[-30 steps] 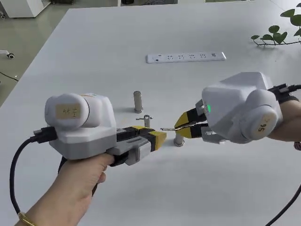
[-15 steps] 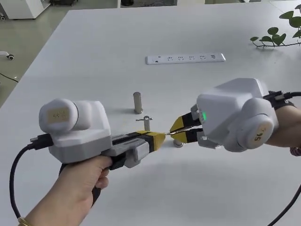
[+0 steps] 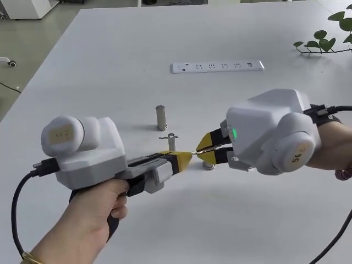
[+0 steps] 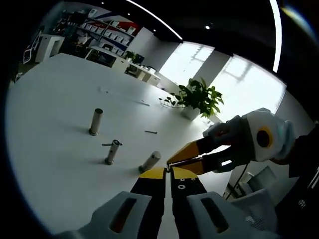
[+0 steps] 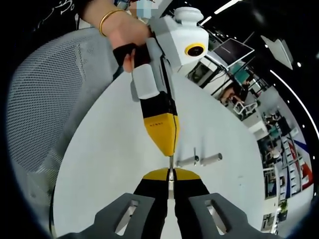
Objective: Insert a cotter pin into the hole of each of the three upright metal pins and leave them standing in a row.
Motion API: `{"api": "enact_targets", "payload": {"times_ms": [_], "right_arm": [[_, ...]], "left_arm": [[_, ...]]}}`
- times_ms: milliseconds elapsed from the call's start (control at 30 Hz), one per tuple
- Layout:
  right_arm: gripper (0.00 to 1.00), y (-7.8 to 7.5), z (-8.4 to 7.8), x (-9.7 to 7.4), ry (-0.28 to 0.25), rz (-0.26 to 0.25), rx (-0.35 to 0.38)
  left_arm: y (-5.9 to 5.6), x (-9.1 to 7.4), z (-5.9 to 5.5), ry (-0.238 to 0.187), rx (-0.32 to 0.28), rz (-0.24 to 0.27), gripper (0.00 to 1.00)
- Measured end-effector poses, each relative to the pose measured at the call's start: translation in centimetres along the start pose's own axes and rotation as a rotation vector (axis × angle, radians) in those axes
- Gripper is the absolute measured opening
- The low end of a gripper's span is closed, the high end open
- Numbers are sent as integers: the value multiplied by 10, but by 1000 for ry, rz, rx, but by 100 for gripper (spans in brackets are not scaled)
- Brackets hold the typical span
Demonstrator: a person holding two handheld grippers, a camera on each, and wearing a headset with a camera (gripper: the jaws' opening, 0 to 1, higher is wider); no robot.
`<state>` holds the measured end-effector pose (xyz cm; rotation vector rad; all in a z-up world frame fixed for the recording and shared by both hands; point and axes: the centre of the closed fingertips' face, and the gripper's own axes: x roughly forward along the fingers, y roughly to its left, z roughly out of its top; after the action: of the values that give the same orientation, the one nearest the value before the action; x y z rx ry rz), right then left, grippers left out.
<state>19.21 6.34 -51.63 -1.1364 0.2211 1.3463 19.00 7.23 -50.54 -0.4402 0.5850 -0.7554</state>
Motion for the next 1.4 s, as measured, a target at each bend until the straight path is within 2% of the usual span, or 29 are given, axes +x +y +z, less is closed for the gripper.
{"api": "enact_targets", "payload": {"times_ms": [100, 167, 267, 333, 400, 433, 533, 567, 633, 733, 767, 833, 967, 1067, 1167, 1267, 1400], "right_arm": [[0, 2, 0, 1, -3, 12, 20], [0, 3, 0, 1, -11, 11, 39], [0, 7, 2, 0, -32, 47, 111], [0, 6, 1, -1, -39, 40, 131], [1, 6, -1, -2, -41, 45, 182], [1, 8, -2, -2, -53, 55, 246], [3, 10, -4, -4, -76, 75, 362], [3, 11, -4, -4, -87, 86, 426], [5, 11, -8, -3, -105, 100, 505], [7, 10, -9, -4, -134, 101, 539], [8, 10, -12, -5, -142, 102, 593], [9, 12, -12, -6, -161, 119, 654], [11, 19, -12, -9, -189, 152, 712], [11, 25, -10, -9, -215, 170, 754], [13, 32, -5, -8, -243, 202, 783], [14, 38, 2, -8, -284, 240, 833], [14, 41, 4, -9, -301, 267, 830]], "left_arm": [[0, 0, -4, 23, -14, -4, 0], [1, -1, -5, 23, -7, -3, 0], [3, -3, -7, 44, 30, 7, 0], [5, -4, -9, 52, 52, 14, 0], [7, -5, -10, 63, 77, 19, 0], [8, -6, -10, 67, 88, 20, 0], [9, -7, -9, 67, 136, 13, 0], [9, -7, -10, 73, 147, 13, 0], [11, -8, -12, 91, 175, 11, 0], [11, -8, -16, 114, 211, 5, 0], [11, -9, -18, 126, 238, -2, 0], [10, -12, -22, 140, 278, -14, 0], [6, -16, -23, 151, 299, -40, 0], [4, -19, -25, 163, 346, -49, 0], [2, -19, -26, 172, 346, -74, 0], [-5, -19, -27, 180, 398, -105, 0], [-12, -19, -28, 191, 443, -146, 0]]}}
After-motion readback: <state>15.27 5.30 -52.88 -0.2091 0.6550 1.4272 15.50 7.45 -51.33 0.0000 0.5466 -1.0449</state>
